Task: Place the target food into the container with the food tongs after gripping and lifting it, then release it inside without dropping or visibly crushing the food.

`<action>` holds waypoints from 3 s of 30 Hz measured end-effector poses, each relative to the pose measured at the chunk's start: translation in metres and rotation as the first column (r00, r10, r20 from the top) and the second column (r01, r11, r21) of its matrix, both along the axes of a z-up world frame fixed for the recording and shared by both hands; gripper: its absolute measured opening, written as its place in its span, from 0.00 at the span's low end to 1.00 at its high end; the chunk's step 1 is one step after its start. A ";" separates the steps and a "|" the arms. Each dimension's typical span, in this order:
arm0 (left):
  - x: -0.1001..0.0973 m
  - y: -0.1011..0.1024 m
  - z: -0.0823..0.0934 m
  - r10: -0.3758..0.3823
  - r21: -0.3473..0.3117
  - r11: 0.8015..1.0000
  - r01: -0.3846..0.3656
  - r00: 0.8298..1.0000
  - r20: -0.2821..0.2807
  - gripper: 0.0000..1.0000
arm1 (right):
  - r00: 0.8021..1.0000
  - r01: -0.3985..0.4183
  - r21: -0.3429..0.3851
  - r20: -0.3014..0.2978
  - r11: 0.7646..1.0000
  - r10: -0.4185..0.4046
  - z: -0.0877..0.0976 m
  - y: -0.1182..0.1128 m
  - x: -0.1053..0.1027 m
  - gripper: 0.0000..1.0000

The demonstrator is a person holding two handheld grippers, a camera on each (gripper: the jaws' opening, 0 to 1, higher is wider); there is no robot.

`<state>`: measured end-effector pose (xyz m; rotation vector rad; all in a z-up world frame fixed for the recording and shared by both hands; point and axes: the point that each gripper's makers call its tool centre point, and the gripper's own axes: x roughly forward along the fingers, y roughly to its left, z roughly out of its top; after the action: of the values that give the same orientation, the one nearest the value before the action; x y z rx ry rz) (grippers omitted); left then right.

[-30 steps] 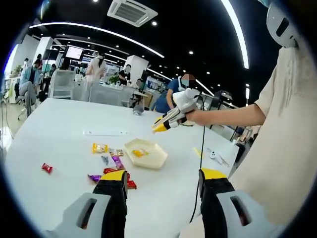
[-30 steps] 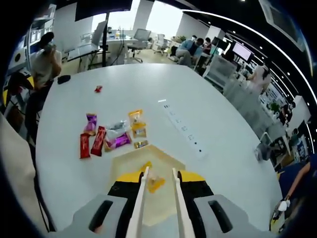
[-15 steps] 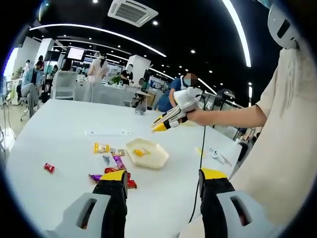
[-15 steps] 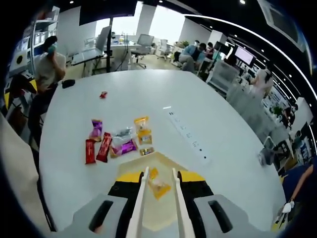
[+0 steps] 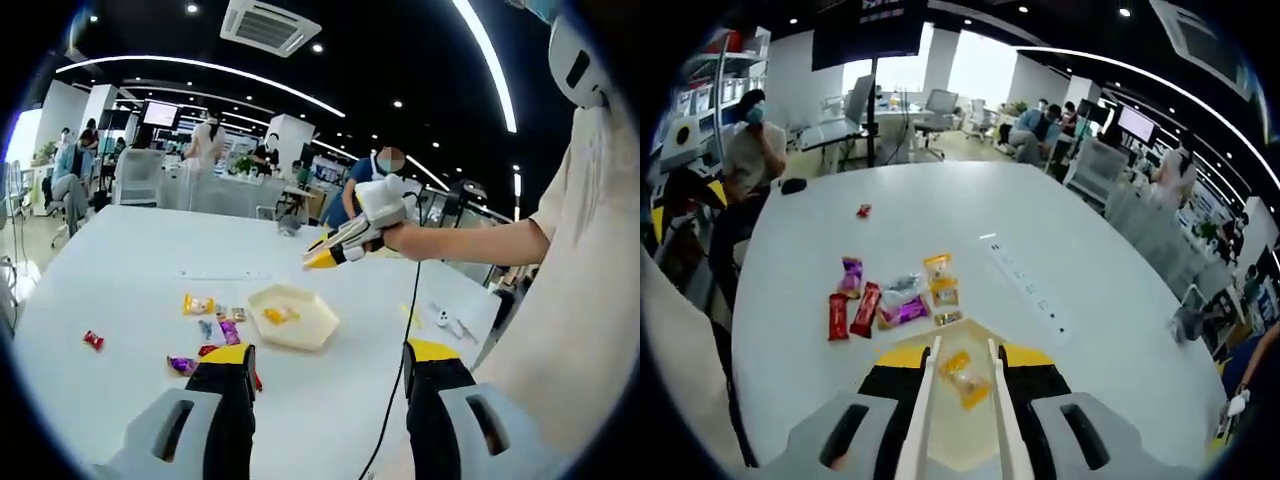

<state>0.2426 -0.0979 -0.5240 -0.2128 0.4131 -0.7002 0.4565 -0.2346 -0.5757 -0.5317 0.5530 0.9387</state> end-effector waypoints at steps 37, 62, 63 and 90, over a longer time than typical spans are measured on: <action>0.015 0.040 -0.009 -0.020 -0.041 0.999 0.020 1.000 0.011 0.60 | 0.995 -0.094 -0.042 -0.046 0.995 0.092 -0.019 0.072 -0.035 0.27; 0.016 0.062 -0.023 0.044 -0.071 0.996 -0.045 0.999 -0.016 0.59 | 0.979 -0.173 -0.075 -0.124 0.982 0.163 -0.050 0.103 -0.055 0.27; 0.016 0.063 -0.023 0.048 -0.071 0.996 -0.049 0.999 -0.017 0.59 | 0.977 -0.180 -0.076 -0.130 0.981 0.170 -0.053 0.105 -0.057 0.27; 0.009 0.073 -0.033 0.083 -0.059 0.995 -0.086 0.996 -0.045 0.61 | 0.952 -0.250 -0.088 -0.204 0.964 0.228 -0.086 0.131 -0.081 0.28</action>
<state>0.2517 -0.0244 -0.5569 -0.3012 0.4211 -0.6261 0.3757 -0.1037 -0.6613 -0.6233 0.7310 1.2034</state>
